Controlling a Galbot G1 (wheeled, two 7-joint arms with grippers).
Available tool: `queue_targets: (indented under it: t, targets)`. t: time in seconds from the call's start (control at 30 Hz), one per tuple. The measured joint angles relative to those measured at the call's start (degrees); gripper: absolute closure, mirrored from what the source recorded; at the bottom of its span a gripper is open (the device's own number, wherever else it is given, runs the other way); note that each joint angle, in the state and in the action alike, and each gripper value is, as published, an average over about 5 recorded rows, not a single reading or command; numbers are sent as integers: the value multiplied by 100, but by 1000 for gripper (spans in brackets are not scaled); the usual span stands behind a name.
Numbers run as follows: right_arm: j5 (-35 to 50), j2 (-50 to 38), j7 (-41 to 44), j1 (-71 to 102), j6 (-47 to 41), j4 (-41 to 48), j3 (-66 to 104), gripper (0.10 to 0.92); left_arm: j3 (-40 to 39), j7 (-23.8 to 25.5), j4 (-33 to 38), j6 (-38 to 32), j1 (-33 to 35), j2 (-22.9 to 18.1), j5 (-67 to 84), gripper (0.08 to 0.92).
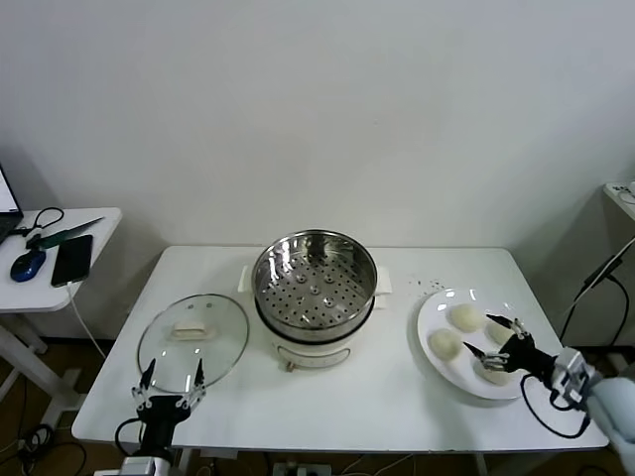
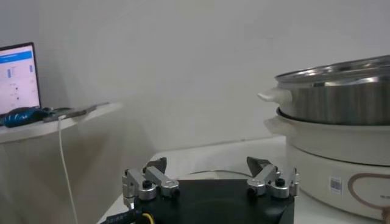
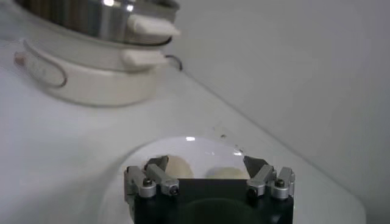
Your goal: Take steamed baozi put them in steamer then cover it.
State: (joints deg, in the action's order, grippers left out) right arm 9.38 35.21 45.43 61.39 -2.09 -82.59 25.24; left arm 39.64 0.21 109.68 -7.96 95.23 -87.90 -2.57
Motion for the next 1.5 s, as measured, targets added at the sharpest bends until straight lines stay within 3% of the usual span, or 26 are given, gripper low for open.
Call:
queue_targets:
  t: [0.3, 0.63, 0.93, 1.5]
  targets:
    - [-345, -386, 1057, -2919, 94, 1135, -2690, 203, 64, -16, -8, 39, -22, 73, 12, 177]
    - [-583, -202, 1578, -5535, 139, 2083, -5668, 203, 61, -48, -34, 46, -21, 66, 0, 177]
    - [-821, 173, 1724, -6239, 147, 2684, -6861, 203, 74, -46, -41, 51, -21, 67, -6, 177]
    - [-1371, 1134, 1722, -6402, 364, 3709, -7211, 203, 106, 4, -57, 21, 22, 93, -14, 177]
